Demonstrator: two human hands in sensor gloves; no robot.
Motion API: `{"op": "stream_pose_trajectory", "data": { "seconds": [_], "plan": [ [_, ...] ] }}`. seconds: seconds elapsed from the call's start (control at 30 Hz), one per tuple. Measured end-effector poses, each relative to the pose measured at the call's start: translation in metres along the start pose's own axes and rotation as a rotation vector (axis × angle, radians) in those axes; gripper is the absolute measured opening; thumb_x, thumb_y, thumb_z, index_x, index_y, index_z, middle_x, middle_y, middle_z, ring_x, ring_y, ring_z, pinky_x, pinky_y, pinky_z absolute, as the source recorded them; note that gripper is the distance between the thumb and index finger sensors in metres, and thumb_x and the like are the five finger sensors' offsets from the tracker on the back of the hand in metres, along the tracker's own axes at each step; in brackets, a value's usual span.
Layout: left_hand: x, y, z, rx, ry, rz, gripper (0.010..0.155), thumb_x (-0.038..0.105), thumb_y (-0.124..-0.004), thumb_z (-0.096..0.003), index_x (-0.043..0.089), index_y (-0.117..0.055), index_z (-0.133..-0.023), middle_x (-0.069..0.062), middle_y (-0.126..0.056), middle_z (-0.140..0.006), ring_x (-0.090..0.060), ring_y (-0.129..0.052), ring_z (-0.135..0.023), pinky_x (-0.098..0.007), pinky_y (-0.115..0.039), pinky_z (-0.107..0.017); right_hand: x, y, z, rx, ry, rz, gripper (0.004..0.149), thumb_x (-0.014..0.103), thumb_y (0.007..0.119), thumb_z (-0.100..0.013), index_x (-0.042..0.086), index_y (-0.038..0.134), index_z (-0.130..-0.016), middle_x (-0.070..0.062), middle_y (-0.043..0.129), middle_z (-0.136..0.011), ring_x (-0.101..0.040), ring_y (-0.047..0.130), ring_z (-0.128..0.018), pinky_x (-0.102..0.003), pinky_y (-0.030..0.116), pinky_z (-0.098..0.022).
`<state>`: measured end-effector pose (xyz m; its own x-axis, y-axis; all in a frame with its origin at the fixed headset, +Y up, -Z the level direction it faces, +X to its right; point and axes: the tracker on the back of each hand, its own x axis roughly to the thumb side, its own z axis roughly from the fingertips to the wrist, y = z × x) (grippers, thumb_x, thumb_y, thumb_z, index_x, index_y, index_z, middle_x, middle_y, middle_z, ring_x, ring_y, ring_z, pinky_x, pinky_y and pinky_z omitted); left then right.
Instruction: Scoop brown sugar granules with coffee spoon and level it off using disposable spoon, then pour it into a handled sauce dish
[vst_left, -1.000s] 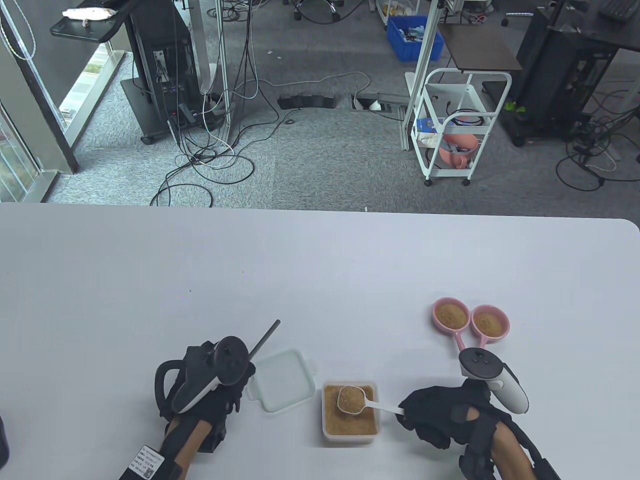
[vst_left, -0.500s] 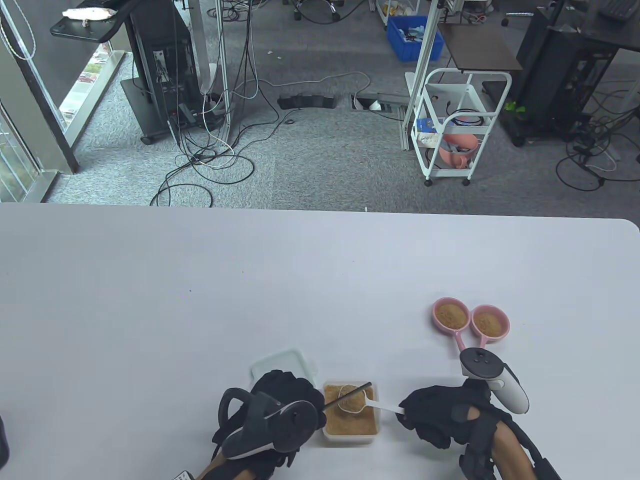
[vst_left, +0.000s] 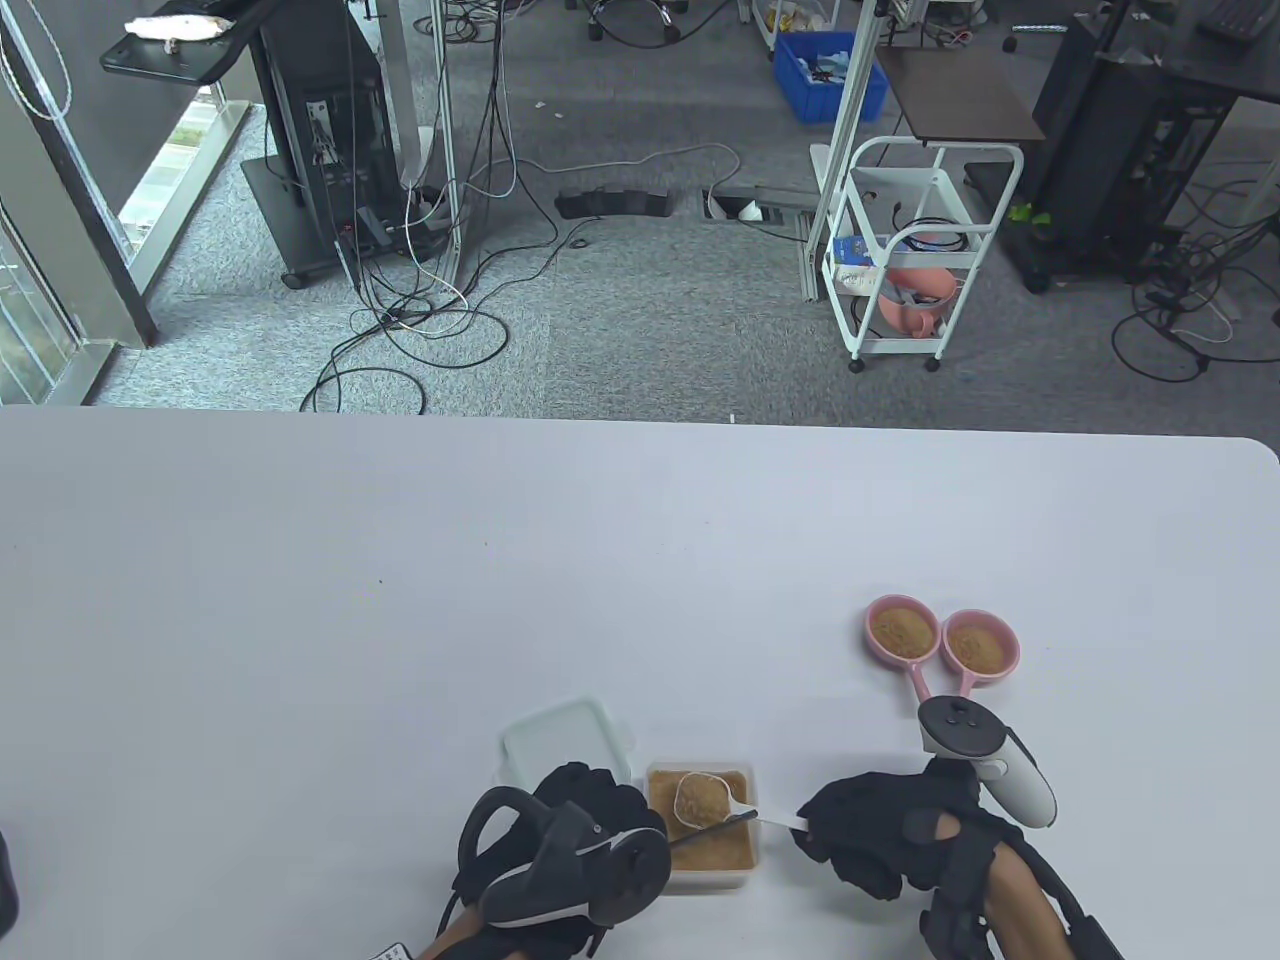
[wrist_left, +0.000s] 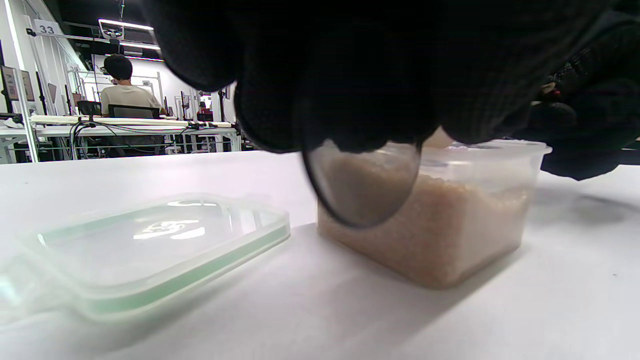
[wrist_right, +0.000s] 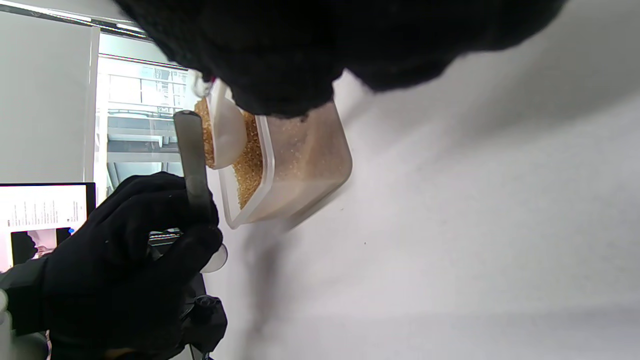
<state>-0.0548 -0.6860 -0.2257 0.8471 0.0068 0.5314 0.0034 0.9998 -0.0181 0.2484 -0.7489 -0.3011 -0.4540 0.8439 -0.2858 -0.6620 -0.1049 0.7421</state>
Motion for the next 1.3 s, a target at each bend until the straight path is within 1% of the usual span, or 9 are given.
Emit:
{"op": "stream_pose_trajectory", "data": {
  "seconds": [1.3],
  "plan": [
    [-0.014,0.001,-0.003,-0.031,0.064,0.006,0.040,0.057,-0.083,-0.0407,0.040,-0.089,-0.076,0.017,-0.095,-0.075,-0.014,-0.099,-0.076,-0.046,-0.072,-0.075,0.000,0.002,-0.001,0.024,-0.003,0.010,0.043,0.037,0.079,-0.050,0.011,0.091,-0.082,0.000,0.099,-0.042,-0.024,0.095,-0.019,-0.050,0.078,-0.038]
  ]
}}
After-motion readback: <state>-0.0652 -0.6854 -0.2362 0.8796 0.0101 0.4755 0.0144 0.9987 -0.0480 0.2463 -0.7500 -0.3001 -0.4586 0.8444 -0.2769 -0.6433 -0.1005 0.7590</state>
